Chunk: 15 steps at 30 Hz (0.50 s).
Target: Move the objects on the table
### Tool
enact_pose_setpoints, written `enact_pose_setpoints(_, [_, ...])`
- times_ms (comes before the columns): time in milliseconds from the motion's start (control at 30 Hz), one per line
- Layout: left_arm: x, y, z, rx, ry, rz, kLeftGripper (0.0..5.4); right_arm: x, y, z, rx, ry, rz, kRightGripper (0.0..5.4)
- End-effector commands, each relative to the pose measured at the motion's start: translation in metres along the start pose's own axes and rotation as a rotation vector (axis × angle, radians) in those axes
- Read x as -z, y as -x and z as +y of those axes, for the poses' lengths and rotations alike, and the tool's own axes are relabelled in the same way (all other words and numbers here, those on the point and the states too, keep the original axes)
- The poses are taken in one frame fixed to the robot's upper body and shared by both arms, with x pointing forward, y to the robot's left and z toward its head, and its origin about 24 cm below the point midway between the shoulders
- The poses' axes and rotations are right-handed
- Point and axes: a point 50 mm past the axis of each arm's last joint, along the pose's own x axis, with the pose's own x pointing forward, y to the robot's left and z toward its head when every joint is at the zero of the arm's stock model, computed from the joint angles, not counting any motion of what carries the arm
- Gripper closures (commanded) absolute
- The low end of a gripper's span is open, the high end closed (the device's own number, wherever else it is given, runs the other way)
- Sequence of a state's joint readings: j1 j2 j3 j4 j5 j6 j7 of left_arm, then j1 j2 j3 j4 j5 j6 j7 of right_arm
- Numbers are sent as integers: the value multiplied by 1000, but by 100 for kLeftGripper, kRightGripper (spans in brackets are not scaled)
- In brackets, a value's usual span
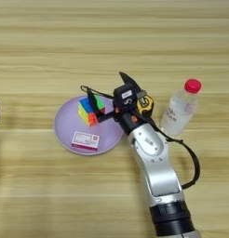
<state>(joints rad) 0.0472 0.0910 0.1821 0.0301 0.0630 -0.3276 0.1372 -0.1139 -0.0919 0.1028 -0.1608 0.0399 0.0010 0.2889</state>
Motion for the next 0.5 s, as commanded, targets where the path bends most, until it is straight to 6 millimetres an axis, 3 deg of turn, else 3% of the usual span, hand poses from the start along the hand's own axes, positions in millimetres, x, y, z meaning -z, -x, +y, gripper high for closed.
enact_pose_setpoints(33, [2,0,-2,2,-1,14,0,-8,8,-11,53,1,-3,1])
enact_pose_setpoints(500, [2,0,-3,9,1,13,0,-51,23,-52,232,101,-130,1])
